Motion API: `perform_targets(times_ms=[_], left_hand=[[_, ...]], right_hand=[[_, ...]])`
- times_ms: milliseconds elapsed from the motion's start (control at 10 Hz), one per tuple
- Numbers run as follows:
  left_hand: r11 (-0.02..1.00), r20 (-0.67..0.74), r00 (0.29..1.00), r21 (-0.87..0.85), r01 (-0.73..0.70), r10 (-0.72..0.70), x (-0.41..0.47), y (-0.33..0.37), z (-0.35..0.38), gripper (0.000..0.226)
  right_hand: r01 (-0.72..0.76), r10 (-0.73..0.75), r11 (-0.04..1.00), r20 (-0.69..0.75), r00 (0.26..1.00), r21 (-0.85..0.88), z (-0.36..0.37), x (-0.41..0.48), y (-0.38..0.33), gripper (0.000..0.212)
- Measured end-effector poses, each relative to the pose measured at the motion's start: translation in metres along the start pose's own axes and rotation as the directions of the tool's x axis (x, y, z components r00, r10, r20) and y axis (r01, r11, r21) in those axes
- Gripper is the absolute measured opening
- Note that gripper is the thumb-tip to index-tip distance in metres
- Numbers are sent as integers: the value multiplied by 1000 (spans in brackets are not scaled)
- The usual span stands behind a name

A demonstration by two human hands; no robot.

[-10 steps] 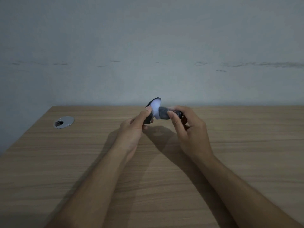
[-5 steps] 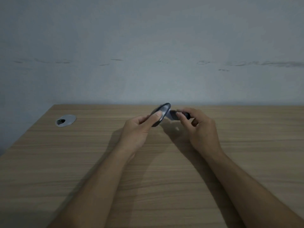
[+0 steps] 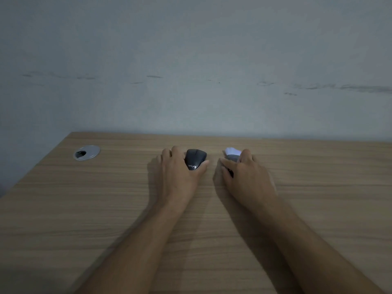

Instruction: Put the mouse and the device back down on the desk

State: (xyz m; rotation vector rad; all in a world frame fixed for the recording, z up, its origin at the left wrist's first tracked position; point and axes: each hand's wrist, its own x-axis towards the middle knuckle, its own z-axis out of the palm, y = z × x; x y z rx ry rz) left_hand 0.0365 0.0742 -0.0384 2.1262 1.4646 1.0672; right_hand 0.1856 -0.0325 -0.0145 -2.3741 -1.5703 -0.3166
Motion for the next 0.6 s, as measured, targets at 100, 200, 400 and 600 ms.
perform_targets(times_ms=[100,200,400,600], left_hand=[[997,-35,999,78,17,-14,-1,3,2,66],[985,-47,999,170,27,-19,-2,7,-1,79],[989,-25,997,130,76,-73,0,11,-14,85],[987,17,1000,156,22,-25,16,-10,-31,26]], right_hand=[[-7,7,1000,5,1000,16,1,-1,5,38],[-14,14,1000,20,1000,24,1,-1,3,38],[6,-6,1000,27,1000,22,-3,-3,1,40],[23,-10,996,135,991,-91,-16,-6,-5,46]])
